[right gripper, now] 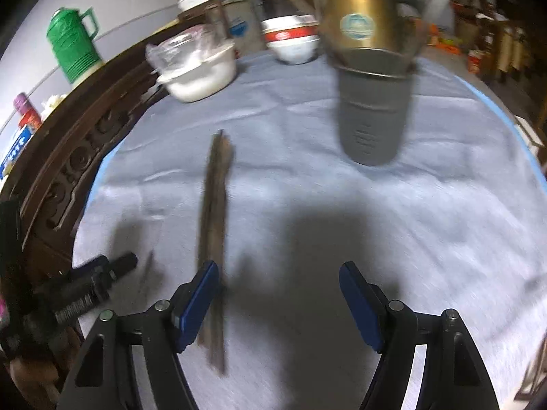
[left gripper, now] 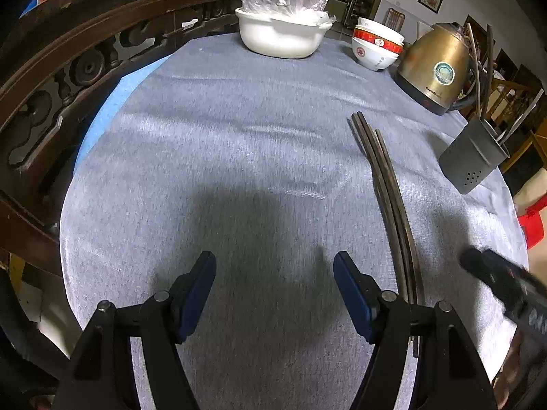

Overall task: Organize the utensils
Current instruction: 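Lower both open tools toward the dark chopsticks lying on the cloth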

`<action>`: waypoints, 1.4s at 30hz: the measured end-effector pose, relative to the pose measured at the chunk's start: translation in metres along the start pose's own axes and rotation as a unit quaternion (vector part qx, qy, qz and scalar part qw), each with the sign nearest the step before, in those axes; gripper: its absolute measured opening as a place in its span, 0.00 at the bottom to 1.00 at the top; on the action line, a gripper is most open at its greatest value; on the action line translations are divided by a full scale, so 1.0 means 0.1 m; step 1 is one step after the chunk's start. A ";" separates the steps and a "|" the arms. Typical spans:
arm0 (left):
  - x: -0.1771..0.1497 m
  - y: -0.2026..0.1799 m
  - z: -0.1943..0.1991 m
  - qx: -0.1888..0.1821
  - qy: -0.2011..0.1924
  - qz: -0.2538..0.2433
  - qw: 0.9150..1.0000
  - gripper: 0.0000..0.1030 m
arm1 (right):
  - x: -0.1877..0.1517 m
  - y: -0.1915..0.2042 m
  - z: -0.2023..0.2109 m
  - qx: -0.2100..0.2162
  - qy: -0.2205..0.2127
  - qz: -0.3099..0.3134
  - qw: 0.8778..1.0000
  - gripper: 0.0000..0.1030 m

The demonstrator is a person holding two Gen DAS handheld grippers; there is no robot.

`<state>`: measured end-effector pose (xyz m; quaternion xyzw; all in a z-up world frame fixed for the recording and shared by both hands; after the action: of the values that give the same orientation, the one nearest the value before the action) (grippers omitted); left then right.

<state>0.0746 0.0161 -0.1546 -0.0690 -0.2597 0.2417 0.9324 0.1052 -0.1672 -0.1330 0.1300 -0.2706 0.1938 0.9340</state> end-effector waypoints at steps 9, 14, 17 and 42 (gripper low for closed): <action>0.03 0.09 0.01 -0.005 0.003 0.015 1.000 0.70 | 0.30 0.17 -0.57 0.011 0.050 0.015 0.999 0.38; 0.04 0.10 -0.01 -0.010 0.004 0.018 1.000 0.70 | 0.13 -0.06 -0.46 0.000 0.040 -0.050 0.998 0.35; 0.03 0.06 -0.04 -0.015 0.012 0.018 1.000 0.70 | 0.06 -0.11 -0.37 0.042 0.015 -0.076 0.996 0.51; 0.04 -0.08 -0.08 -0.018 0.016 -0.003 1.000 0.70 | 0.25 -0.44 -0.43 -0.029 0.053 -0.059 0.996 0.28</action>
<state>0.0853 0.0109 -0.1581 -0.0888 -0.2494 0.2333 0.9357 0.1635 -0.1836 -0.1606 0.1086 -0.2185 0.1369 0.9601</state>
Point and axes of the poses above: each gripper's, at about its wrist camera, not at the fingertips, and z roughly against the way its jaws point, y to its left, x to its top, the point moved 6 cm from there along -z, roughly the way its jaws point, and after that the axes turned 13 degrees about z, right-handed, at the moved point
